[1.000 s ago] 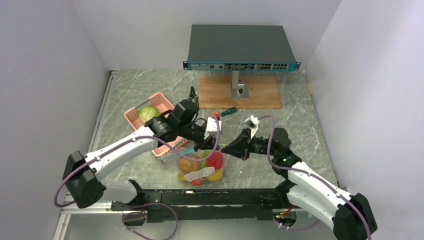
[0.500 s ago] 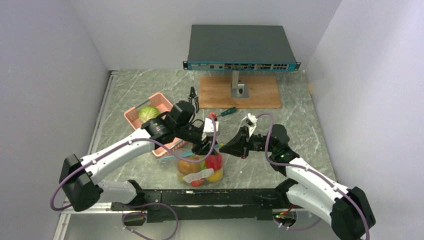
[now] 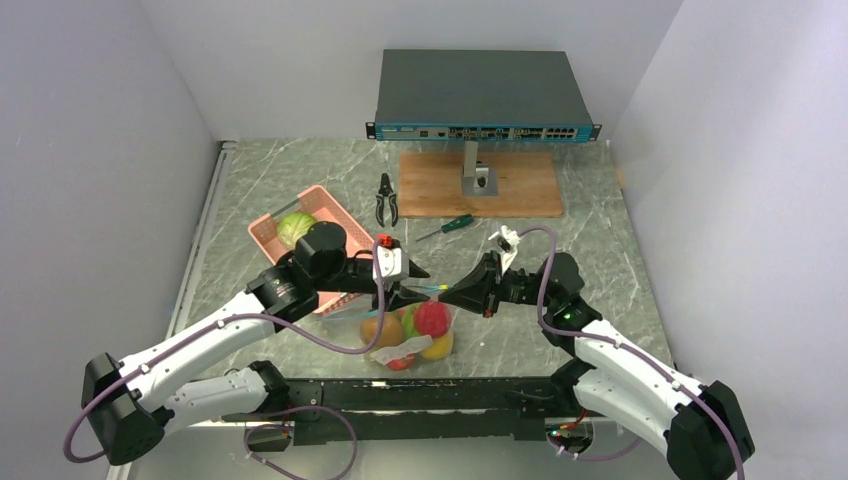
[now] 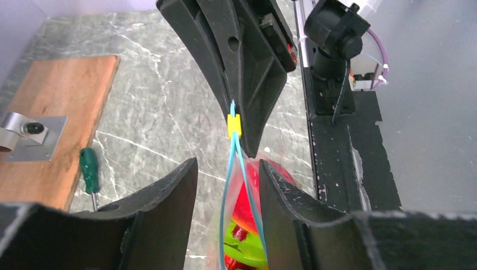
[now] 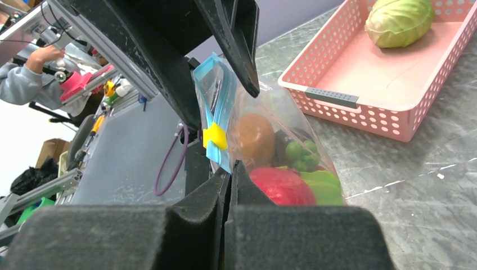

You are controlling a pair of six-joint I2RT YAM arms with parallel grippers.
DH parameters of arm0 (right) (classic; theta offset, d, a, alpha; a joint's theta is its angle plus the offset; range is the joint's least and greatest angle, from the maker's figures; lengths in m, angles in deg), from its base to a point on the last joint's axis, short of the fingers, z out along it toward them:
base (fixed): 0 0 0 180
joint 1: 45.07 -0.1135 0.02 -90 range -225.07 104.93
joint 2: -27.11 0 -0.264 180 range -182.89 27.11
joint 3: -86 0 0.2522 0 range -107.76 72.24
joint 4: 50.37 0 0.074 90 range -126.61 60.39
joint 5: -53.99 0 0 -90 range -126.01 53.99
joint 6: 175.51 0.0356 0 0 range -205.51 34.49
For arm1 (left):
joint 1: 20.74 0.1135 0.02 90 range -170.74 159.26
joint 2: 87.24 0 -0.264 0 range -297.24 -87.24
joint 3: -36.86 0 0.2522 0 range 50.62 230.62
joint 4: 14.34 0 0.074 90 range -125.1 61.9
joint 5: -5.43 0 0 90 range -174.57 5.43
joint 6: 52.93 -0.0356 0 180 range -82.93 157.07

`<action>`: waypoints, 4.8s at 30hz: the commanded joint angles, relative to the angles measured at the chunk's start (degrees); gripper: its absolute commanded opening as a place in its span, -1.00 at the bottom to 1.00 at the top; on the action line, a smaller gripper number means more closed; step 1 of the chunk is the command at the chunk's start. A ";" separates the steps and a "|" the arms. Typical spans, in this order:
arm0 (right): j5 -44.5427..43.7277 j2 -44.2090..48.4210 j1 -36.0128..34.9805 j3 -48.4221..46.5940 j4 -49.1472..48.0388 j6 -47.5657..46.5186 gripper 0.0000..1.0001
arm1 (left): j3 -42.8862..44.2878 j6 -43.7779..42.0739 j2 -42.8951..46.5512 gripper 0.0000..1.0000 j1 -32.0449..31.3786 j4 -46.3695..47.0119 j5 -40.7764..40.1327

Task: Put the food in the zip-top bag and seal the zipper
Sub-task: Zip the zipper food storage bag at the center of the board.

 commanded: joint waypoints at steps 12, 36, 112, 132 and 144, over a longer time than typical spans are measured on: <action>-3.96 -0.87 -2.73 -2.78 -0.31 -1.06 -1.00 | -2.51 2.89 1.51 0.08 -2.18 10.89 1.67; -12.20 0.34 -8.64 -3.24 2.07 -5.15 -1.00 | 1.32 0.50 -1.34 -0.40 -4.47 3.06 -4.56; -53.18 20.32 -12.25 -0.74 21.96 1.14 -1.00 | 3.43 -2.58 -0.31 -1.00 -4.32 -3.67 -20.51; -74.31 34.09 -12.16 -4.09 39.72 -1.28 -1.00 | 2.73 -5.22 0.78 -1.00 -3.56 -4.60 -24.22; -85.75 41.95 -12.21 -4.87 47.19 -2.09 -1.00 | 2.27 -6.29 1.40 -1.00 -2.31 -5.17 -25.95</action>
